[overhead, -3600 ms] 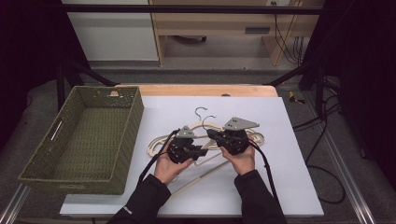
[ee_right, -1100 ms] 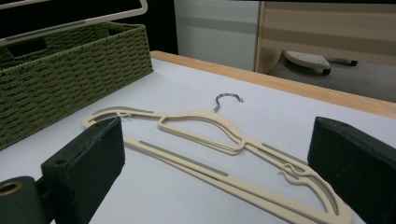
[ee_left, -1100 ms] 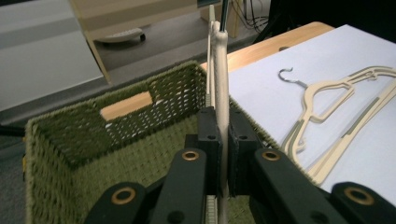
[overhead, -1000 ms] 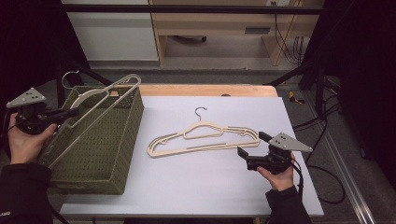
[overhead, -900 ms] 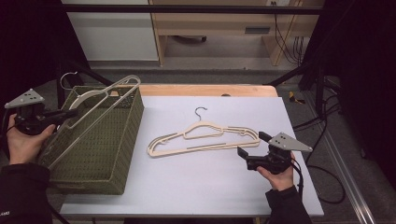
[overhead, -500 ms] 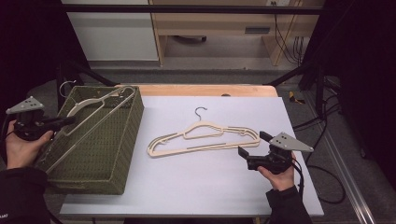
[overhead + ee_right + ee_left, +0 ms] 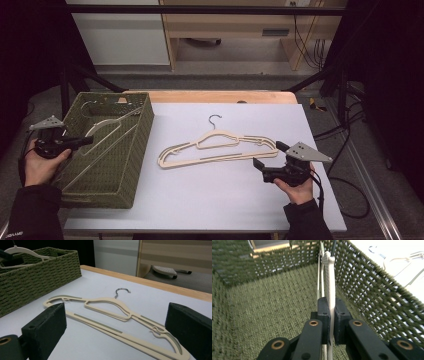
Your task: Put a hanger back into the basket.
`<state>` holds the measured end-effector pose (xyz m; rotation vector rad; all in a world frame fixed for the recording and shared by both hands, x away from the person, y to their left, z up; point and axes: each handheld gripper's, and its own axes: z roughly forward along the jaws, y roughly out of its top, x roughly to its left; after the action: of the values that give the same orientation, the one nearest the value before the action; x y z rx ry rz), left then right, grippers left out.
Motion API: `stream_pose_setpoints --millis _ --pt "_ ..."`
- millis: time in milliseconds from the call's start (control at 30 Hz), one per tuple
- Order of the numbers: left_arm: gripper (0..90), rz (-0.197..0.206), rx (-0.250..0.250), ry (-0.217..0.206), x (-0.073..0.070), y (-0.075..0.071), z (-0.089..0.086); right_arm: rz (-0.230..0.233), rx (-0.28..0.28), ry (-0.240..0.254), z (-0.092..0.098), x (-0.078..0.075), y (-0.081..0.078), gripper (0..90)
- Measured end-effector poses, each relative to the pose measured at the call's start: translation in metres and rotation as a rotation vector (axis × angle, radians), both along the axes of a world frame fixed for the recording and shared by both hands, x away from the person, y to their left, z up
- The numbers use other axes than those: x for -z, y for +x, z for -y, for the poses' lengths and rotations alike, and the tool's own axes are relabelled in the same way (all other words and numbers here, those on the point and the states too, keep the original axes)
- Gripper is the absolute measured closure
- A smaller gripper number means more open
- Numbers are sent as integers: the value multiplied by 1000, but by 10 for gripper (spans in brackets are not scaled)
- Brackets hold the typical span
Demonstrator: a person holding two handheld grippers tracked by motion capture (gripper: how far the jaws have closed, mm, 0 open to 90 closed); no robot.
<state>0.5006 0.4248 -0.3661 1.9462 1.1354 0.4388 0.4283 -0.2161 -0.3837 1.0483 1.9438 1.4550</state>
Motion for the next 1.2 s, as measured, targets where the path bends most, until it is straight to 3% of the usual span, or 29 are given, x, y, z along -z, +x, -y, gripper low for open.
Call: stream_pose_setpoints --millis 200,467,600,767,900,1000,1067,1200 --pt "849 -28 -36 14 9 6 -1 2 0 3 -1 0 0 41" --pt "774 -55 -216 99 15 12 -9 -7 -8 -2 -6 1 2 41" --pt "759 -77 -253 122 16 15 -15 -8 -15 -8 -7 3 3 41" --pt "653 -117 -313 130 21 18 -17 -11 -15 -3 -9 4 4 41" --pt "574 -134 -319 156 23 18 -15 -13 -19 -7 -9 4 4 41" --pt "500 -175 -333 183 25 20 -17 -17 -15 -5 -9 4 4 41" --pt "458 -193 -338 183 27 21 -18 -13 -15 -5 -9 4 4 41" --pt "458 -196 -336 175 27 20 -18 -14 -18 -7 -9 4 4 41"
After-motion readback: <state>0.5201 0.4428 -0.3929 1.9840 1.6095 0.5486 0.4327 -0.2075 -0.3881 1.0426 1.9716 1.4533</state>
